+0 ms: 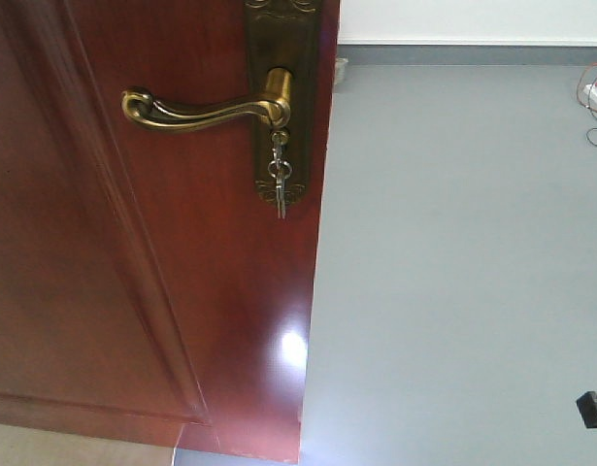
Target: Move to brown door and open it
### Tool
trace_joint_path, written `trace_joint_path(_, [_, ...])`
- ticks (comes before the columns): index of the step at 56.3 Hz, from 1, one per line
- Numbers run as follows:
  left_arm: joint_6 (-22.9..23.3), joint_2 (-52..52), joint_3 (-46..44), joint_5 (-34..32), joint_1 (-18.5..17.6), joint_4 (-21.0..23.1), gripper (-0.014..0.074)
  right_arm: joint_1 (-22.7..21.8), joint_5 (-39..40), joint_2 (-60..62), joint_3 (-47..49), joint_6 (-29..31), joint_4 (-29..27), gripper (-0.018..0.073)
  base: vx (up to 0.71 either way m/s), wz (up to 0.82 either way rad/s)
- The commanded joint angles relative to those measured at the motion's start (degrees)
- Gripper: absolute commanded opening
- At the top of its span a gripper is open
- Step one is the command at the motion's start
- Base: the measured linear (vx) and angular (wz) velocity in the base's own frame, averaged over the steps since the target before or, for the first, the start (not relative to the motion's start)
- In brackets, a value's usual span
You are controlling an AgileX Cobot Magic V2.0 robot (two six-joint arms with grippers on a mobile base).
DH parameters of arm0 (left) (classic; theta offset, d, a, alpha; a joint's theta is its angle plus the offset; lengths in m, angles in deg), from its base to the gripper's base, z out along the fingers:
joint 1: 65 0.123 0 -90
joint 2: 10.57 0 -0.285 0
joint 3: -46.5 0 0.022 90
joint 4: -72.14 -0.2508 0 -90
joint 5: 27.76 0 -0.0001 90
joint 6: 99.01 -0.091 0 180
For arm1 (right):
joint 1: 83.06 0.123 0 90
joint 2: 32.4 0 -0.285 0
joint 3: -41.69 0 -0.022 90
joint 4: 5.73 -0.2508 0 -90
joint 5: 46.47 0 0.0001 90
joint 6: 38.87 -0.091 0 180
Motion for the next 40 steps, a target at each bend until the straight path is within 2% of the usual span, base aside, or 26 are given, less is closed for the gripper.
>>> trace_joint_path(1, [0.8,-0.8,-1.5,-4.5,0.0,0.4,-0.0003,-0.3,4.7,0.7,-0.3,0.3,0.4,0.0,0.0,0.0])
trace_joint_path(40, [0.8,-0.8,-1.5,-4.5,0.0,0.4,-0.0003,-0.3,4.7,0.7,-0.3,0.3,0.4,0.0,0.0,0.0])
